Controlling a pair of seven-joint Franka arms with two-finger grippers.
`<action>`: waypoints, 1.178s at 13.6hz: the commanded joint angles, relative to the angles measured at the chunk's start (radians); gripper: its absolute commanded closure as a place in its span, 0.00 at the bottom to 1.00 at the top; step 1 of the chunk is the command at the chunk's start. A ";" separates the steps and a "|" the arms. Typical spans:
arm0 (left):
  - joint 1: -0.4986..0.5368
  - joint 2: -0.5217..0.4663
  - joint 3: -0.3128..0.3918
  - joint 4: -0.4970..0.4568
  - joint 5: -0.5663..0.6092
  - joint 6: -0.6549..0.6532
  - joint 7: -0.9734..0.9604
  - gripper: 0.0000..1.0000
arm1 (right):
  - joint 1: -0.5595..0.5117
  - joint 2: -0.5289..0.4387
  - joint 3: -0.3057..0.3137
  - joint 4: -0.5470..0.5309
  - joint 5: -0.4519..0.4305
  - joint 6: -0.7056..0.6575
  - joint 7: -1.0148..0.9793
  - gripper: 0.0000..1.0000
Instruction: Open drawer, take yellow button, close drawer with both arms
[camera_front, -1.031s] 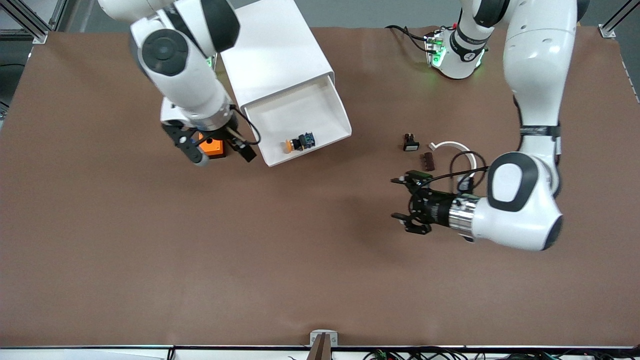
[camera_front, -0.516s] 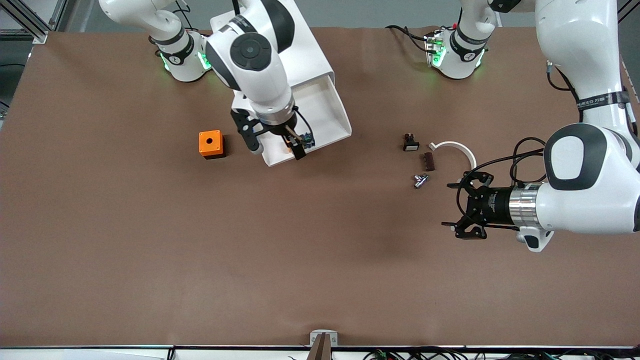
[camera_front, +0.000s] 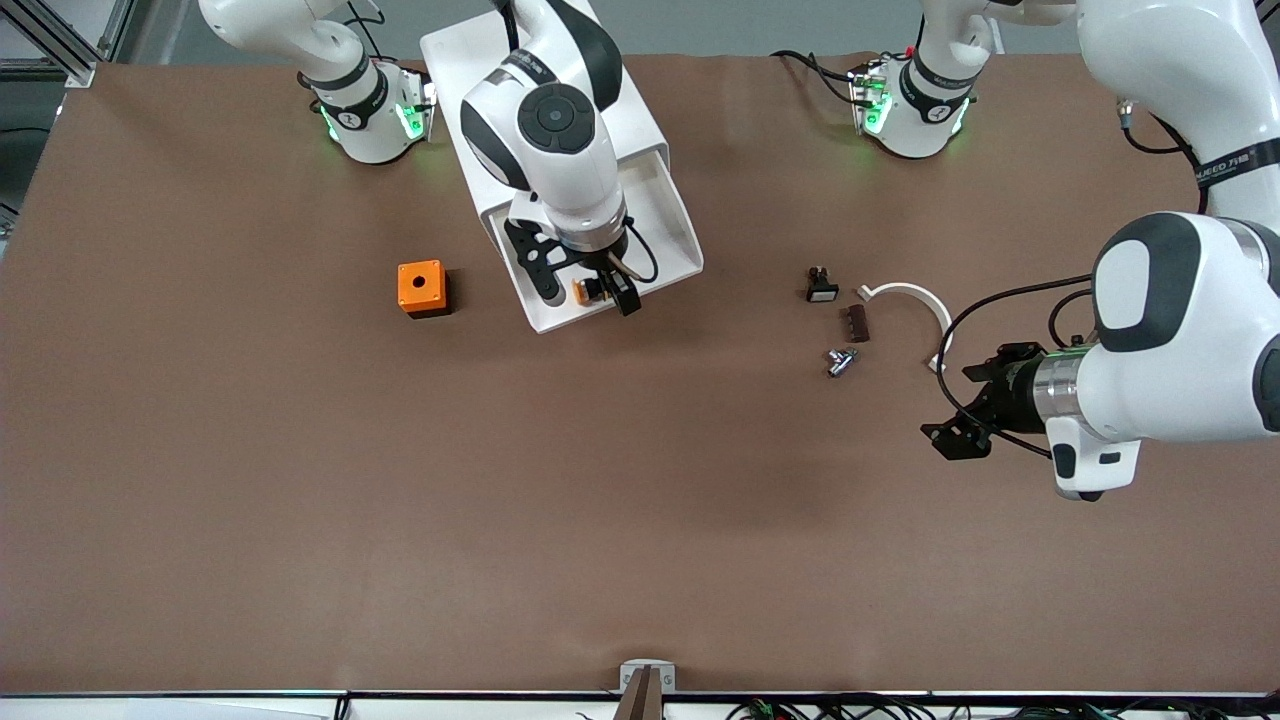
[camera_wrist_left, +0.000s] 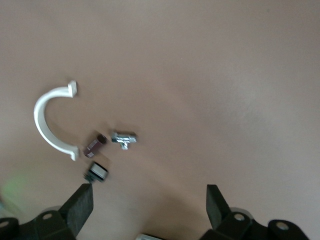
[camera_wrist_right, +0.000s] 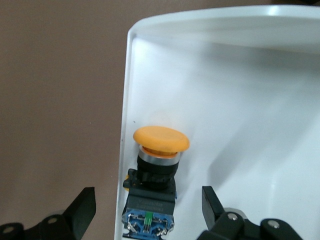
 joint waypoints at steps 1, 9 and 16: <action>-0.002 -0.046 -0.007 -0.038 0.060 -0.002 0.105 0.01 | 0.000 -0.020 -0.008 -0.011 0.002 0.001 -0.012 0.32; -0.064 -0.081 -0.020 -0.050 0.210 -0.004 0.290 0.01 | 0.000 -0.043 -0.009 -0.013 0.002 -0.016 -0.041 0.57; -0.072 -0.112 -0.045 -0.092 0.209 0.005 0.293 0.01 | -0.024 -0.063 -0.014 0.022 0.008 -0.052 -0.101 1.00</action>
